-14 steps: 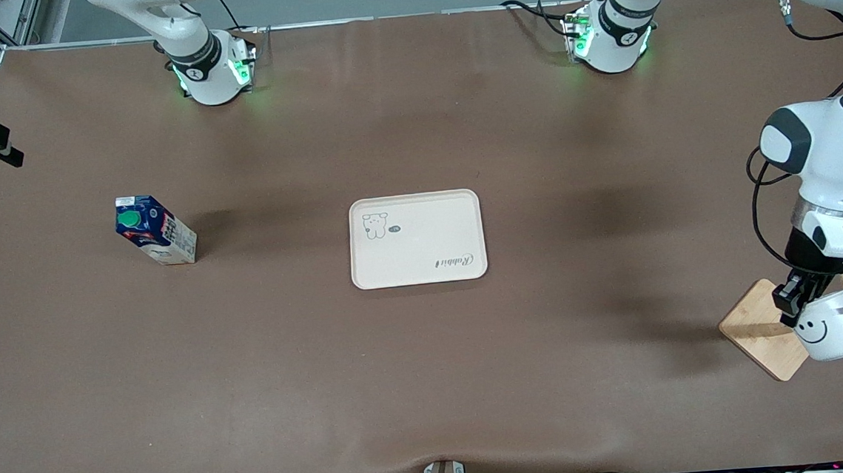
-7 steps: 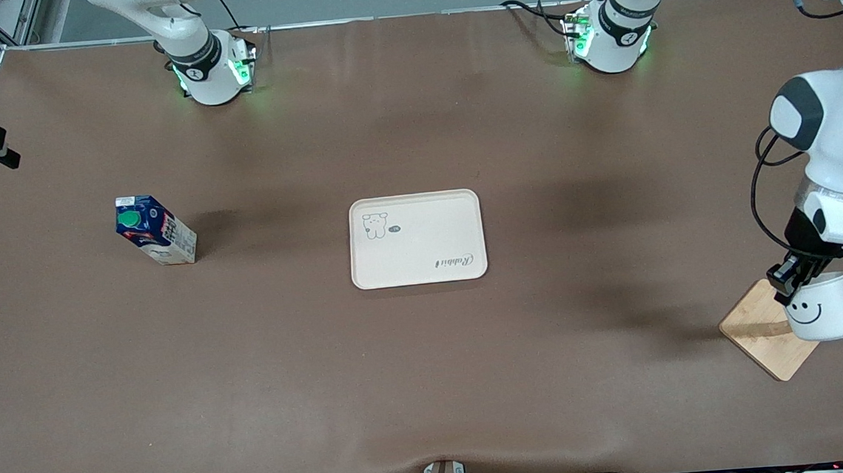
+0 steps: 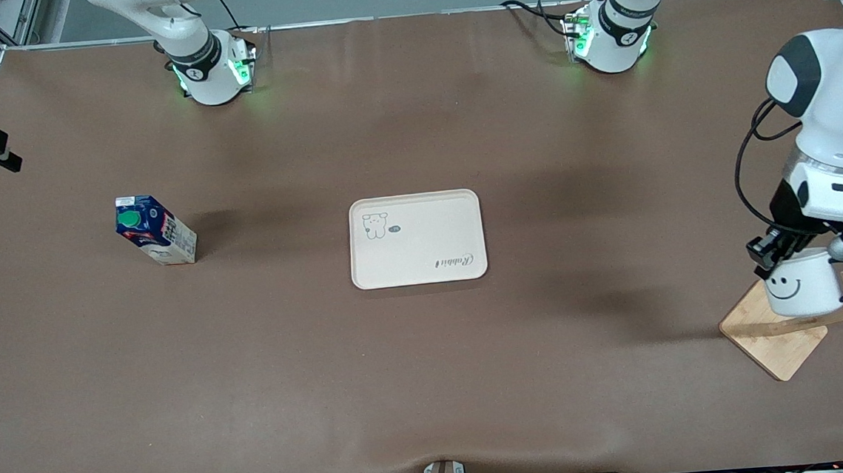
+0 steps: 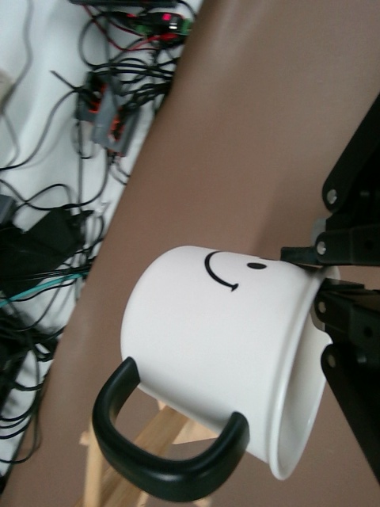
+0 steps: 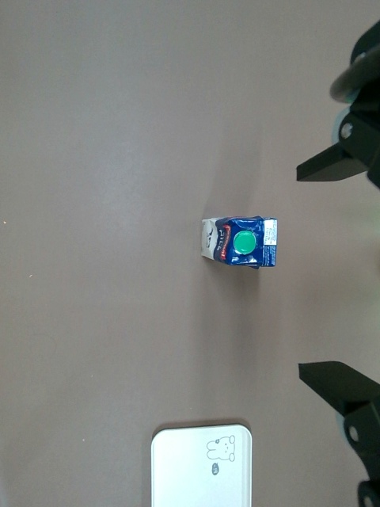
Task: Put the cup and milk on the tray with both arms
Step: 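Carry the mug to the tray while the right gripper reaches the milk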
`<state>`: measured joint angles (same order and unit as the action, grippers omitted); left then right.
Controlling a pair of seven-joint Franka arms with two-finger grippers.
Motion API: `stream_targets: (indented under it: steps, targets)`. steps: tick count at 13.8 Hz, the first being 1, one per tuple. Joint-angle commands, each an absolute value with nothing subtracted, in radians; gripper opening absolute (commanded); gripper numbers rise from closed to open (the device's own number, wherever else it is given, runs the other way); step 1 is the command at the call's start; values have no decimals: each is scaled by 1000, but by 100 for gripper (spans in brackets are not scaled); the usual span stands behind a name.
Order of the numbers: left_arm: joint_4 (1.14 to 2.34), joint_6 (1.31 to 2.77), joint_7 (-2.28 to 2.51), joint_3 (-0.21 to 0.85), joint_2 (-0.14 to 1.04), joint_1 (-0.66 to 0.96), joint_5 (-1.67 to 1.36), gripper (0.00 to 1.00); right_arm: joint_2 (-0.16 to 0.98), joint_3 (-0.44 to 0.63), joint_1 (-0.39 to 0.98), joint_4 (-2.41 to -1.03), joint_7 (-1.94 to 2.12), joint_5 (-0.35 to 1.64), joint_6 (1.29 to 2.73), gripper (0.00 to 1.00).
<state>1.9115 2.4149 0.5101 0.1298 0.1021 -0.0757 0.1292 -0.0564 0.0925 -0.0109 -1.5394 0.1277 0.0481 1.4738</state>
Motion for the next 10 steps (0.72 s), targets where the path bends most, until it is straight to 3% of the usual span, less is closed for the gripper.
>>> stream_targets:
  steps: [1,10]
  targets:
    - [1818,2223,534,185,104,-74,134,0,9,86,-23,-1514,137,64,1467,100]
    - [1776,2050,720,431,205,1,114,0,57,86,-29,-1500,143,60,1454,100]
